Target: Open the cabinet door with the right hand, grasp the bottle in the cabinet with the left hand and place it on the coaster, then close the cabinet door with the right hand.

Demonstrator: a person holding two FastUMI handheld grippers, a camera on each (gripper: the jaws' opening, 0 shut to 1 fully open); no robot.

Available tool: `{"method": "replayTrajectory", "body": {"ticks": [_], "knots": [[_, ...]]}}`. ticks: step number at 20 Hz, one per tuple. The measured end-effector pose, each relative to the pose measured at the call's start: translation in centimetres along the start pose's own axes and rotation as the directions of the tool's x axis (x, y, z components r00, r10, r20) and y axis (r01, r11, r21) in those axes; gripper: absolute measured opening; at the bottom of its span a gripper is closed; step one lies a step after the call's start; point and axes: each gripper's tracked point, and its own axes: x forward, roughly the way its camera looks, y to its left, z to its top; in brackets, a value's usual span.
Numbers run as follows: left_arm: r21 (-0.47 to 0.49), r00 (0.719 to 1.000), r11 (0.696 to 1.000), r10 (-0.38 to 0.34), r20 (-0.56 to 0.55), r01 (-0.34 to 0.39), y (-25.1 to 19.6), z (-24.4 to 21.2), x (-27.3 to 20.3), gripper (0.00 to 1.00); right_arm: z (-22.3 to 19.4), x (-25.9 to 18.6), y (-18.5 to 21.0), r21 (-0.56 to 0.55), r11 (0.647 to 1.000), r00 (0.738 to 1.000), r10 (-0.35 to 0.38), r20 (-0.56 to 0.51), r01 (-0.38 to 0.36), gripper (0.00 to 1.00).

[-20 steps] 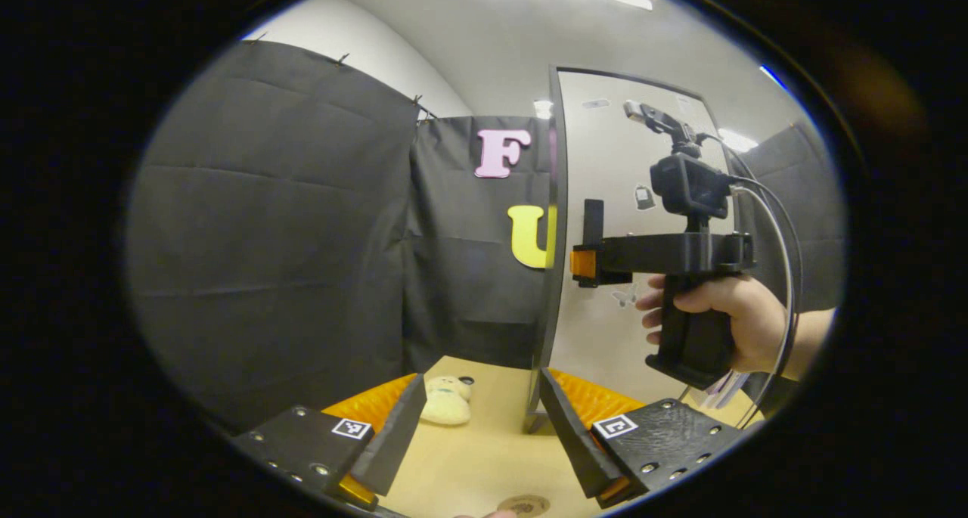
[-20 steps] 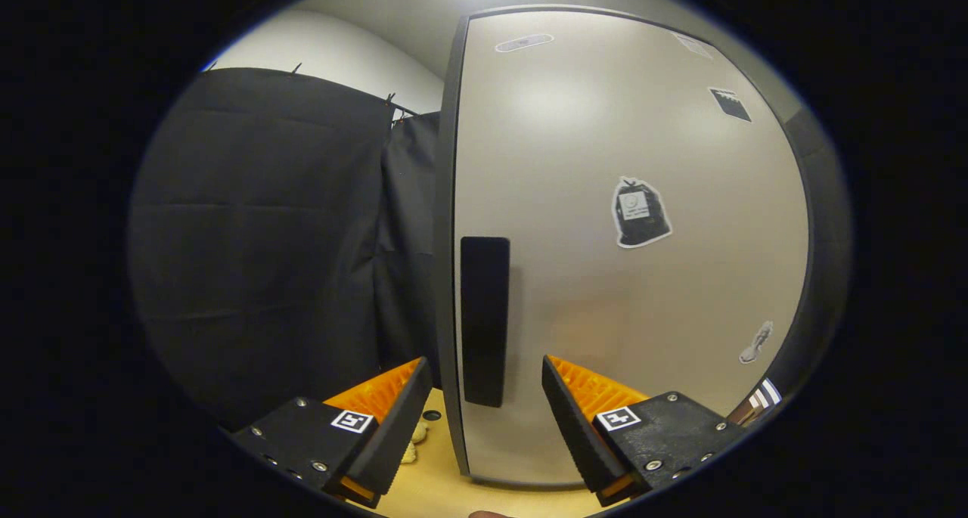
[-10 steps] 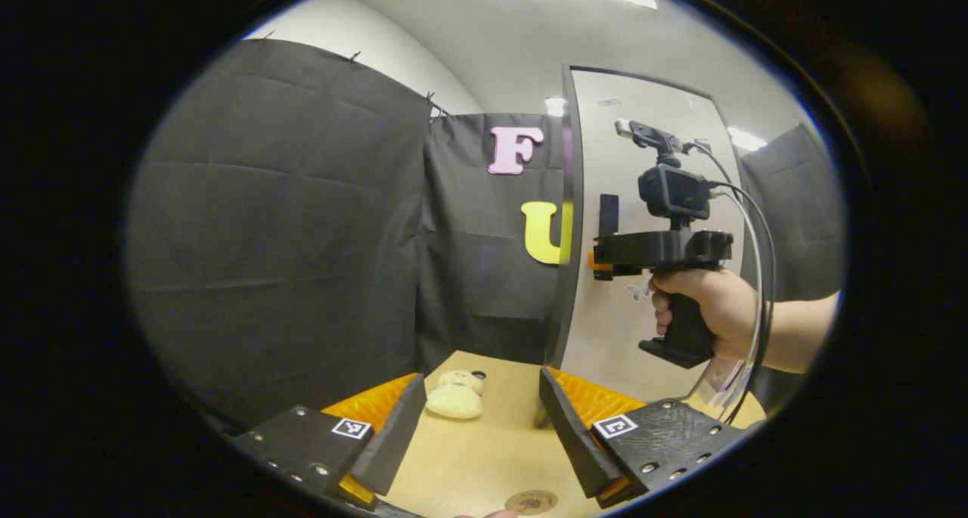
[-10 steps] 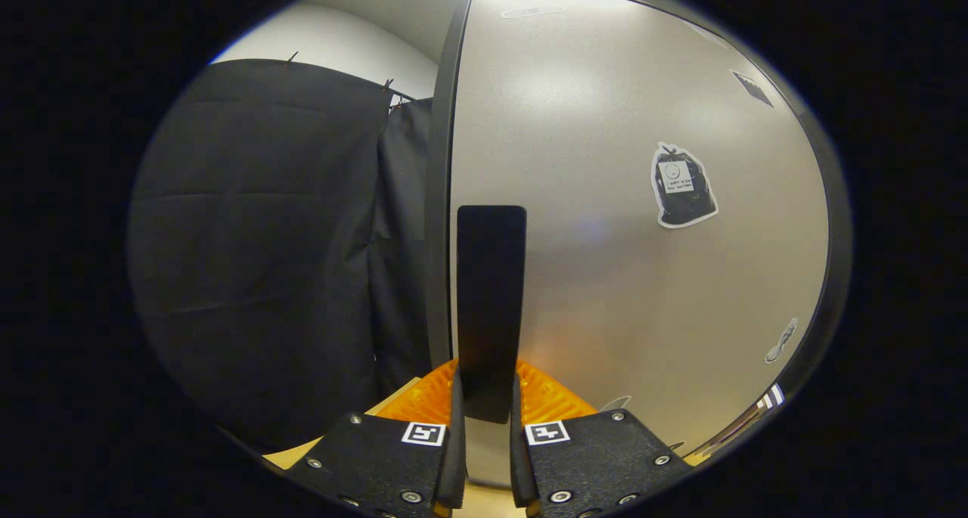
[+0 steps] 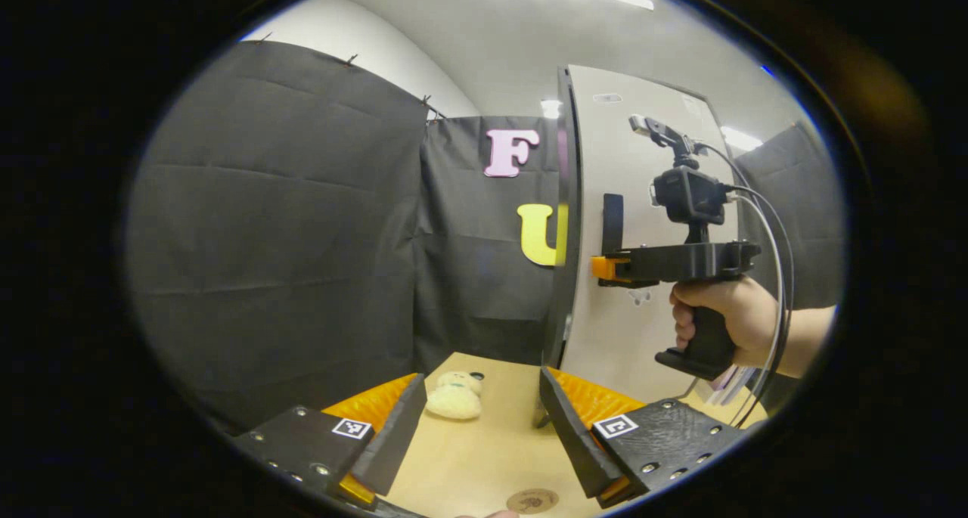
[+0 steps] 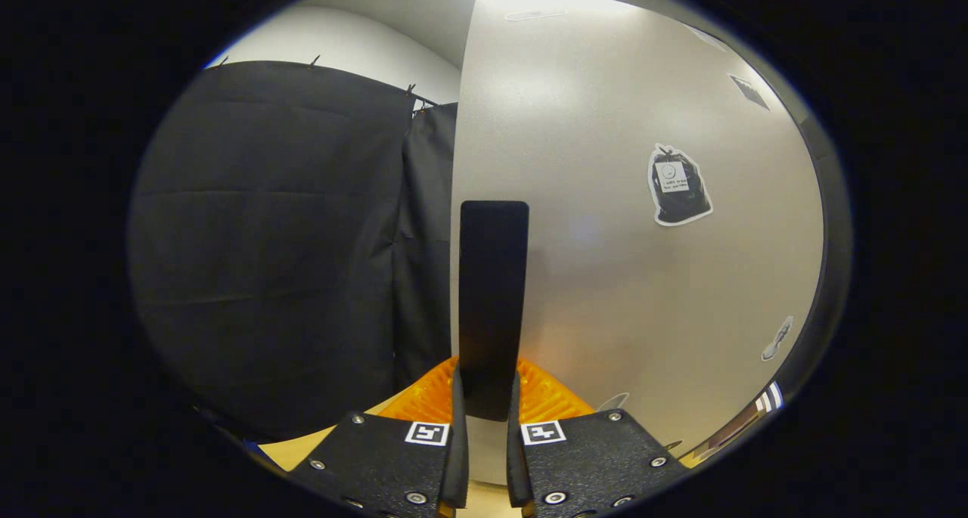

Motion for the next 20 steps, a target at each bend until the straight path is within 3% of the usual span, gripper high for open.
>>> {"method": "replayTrajectory", "body": {"ticks": [8,16,20], "knots": [[-0.003,0.997,0.998,-0.069,-0.017,0.069,-0.4,-0.2,7.7,0.89,-0.5,-1.9,-0.4,0.014,0.997,0.997,0.070,-0.034,-0.070,0.21],[0.015,0.999,0.999,-0.035,0.019,0.035,-0.3,1.8,15.9,0.89,-0.9,-5.0,-1.3,0.034,0.990,0.988,0.142,-0.053,-0.140,0.21],[0.097,0.995,0.991,-0.097,0.031,0.093,-3.2,2.1,20.0,0.89,-1.1,-6.4,-2.3,0.048,0.988,0.987,0.149,-0.057,-0.147,0.20]]}}
